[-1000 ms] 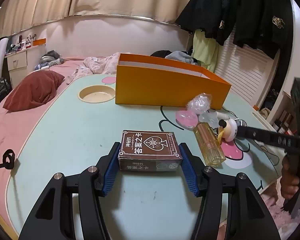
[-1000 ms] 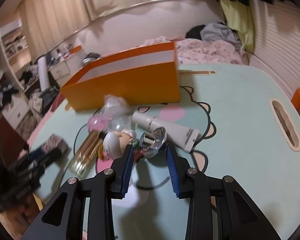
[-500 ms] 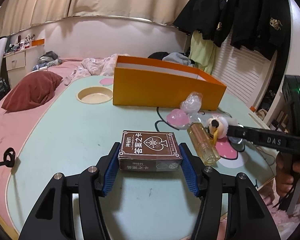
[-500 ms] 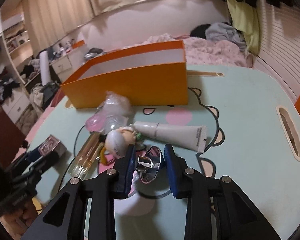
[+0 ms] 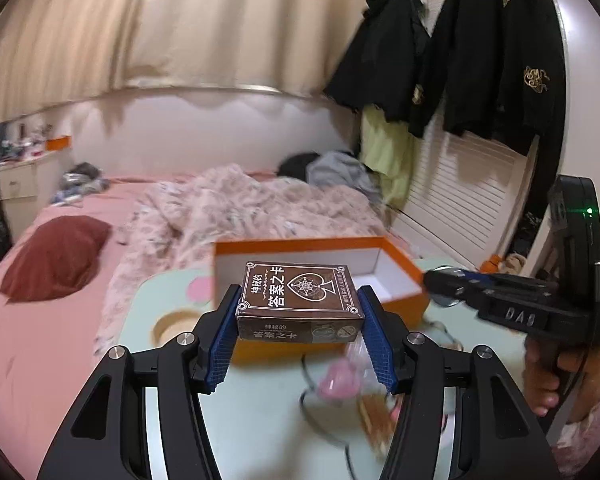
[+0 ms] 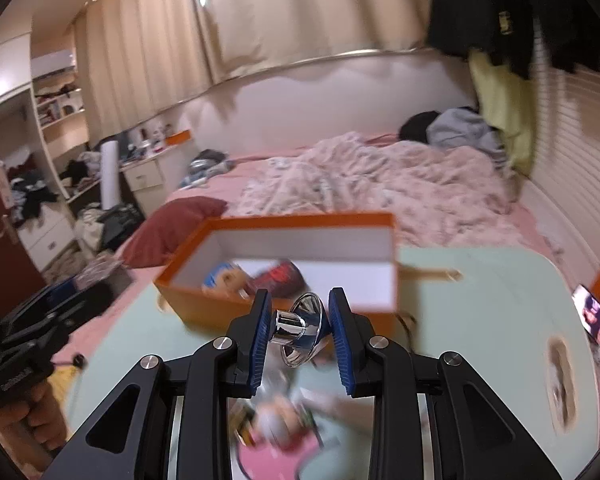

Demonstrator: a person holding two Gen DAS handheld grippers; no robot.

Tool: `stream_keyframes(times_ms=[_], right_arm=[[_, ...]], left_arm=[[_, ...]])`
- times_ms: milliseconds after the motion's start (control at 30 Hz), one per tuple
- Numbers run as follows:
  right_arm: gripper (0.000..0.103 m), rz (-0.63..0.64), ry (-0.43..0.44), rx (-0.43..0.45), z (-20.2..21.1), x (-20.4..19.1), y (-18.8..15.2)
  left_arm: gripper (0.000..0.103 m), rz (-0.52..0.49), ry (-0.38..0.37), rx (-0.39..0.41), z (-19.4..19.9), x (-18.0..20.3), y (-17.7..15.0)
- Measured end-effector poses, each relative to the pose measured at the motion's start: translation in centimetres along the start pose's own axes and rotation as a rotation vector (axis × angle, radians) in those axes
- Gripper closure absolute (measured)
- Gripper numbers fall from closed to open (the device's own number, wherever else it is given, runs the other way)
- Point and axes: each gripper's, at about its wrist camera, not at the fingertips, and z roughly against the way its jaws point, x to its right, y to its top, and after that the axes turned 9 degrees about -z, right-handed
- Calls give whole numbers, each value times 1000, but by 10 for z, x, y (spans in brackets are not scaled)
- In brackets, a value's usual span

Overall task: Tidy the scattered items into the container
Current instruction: 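Carry the card box over the orange box while the right gripper grasps and carries the silver compact, then drop the card box and silver compact into the orange box, opening both grippers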

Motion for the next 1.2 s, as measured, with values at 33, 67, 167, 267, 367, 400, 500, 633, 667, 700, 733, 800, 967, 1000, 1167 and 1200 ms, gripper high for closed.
stream_keyframes(times_ms=[33, 67, 167, 267, 367, 400, 500, 633, 667, 700, 733, 800, 967, 1000, 1167, 1200], right_arm=[[75, -8, 34, -29, -11, 1, 9], [75, -21, 48, -44, -21, 2, 16], [75, -48, 21, -47, -47, 9, 30], [75, -79, -19, -59, -73, 19, 38], [75, -53, -86, -78, -92, 23, 40], [75, -43, -102, -77, -97, 24, 40], [75, -52, -118, -83, -106, 28, 40], [75, -36, -144, -54, -104, 29, 36], [75, -36, -144, -52, -105, 29, 36], [75, -37, -145, -50, -106, 30, 35], [74, -38, -146, -40, -105, 30, 35], [73, -44, -147, -10, -102, 30, 34], [68, -47, -191, 51, -93, 33, 36], [67, -49, -189, 57, -92, 33, 38], [65, -87, -162, 88, -78, 36, 42], [65, -92, -151, 92, -73, 35, 42]], left_arm=[[45, 11, -29, -30, -14, -6, 9], [45, 32, -44, -56, -30, -12, 18], [45, 68, -5, -98, -71, -26, 29], [45, 166, -78, -190, -110, -44, 21], [46, 206, -80, -198, -129, -54, 12], [46, 169, -29, -202, -129, -49, 12], [46, 145, -39, -162, -127, -45, 14], [46, 136, -32, -161, -129, -45, 15], [46, 124, -19, -161, -131, -44, 15], [46, 115, -7, -158, -131, -43, 15], [46, 110, 4, -154, -132, -43, 15], [45, 114, 25, -150, -134, -46, 15], [45, 137, 5, -173, -133, -51, 11], [45, 136, 9, -169, -133, -50, 10], [45, 119, 32, -117, -121, -49, 12], [45, 122, 32, -100, -116, -49, 12]])
